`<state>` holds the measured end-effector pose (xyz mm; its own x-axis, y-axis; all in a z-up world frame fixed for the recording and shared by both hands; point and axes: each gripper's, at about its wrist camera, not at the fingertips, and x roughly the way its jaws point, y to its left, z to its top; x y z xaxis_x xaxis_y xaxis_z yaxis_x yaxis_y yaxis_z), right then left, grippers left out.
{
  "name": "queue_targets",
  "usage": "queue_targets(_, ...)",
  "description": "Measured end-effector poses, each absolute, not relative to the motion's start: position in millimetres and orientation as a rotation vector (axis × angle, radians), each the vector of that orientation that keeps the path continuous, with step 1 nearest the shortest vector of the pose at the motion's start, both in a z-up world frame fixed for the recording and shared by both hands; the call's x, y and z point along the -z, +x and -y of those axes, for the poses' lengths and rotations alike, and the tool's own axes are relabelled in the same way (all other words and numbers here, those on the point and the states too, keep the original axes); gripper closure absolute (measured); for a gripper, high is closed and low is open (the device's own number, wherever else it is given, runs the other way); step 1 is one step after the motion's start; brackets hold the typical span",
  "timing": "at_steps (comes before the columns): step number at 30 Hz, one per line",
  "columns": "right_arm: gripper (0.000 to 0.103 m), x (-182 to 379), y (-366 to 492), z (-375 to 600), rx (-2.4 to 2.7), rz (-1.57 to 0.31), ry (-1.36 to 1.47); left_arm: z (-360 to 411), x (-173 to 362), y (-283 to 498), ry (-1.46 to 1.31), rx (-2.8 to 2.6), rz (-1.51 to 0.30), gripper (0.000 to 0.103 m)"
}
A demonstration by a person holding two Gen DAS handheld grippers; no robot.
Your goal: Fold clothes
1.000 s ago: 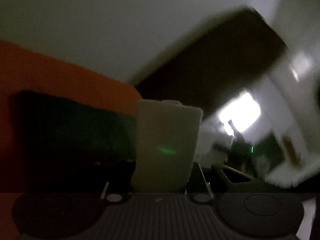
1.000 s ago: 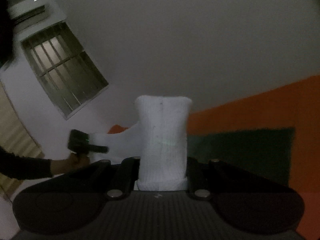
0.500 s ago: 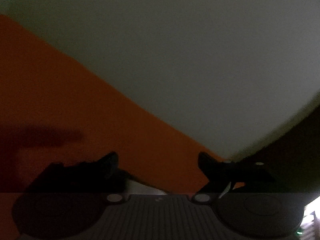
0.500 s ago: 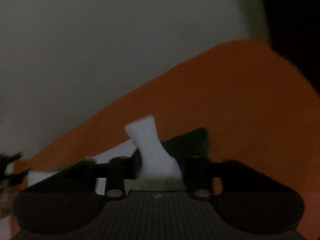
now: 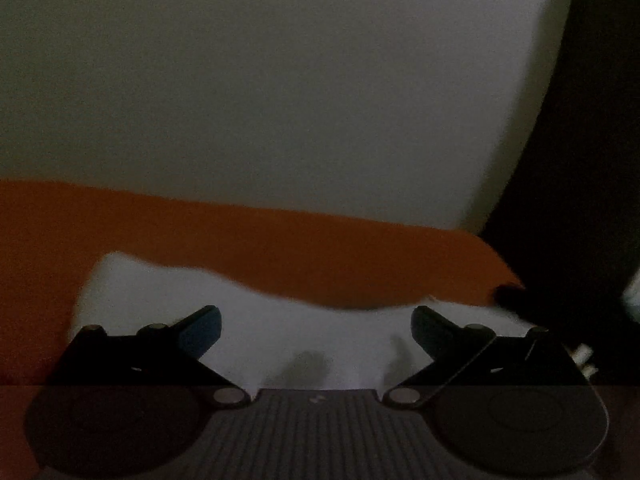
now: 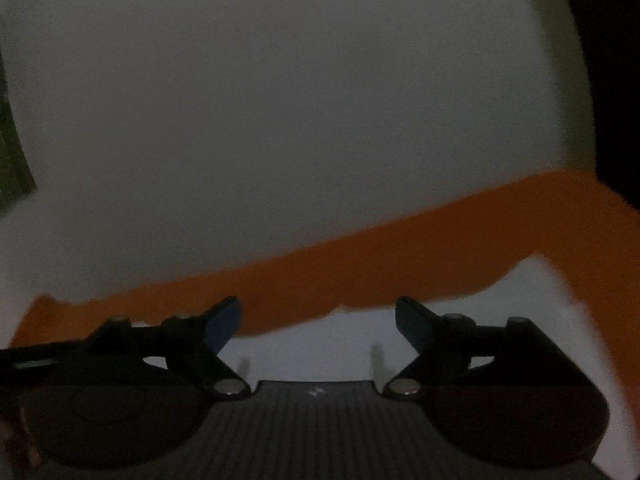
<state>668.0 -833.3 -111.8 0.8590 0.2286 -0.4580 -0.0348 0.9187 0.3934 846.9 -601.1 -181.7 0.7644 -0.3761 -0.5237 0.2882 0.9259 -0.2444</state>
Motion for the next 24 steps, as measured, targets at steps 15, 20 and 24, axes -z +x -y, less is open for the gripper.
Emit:
queue_targets(15,0.017,203.6,750.7,848.8,0.091,-0.59,0.221,439.5,276.2,927.4,-0.52,-0.248,-0.592,0.001)
queue_targets(20,0.016,204.5,747.2,860.0,0.092,-0.617,0.289,447.0,244.3,935.8,-0.481,-0.153,-0.771,0.001)
queue_targets(24,0.011,152.7,689.3,880.4,0.129,-0.57,0.173,498.3,188.6,874.4,-0.328,-0.039,-0.742,0.0)
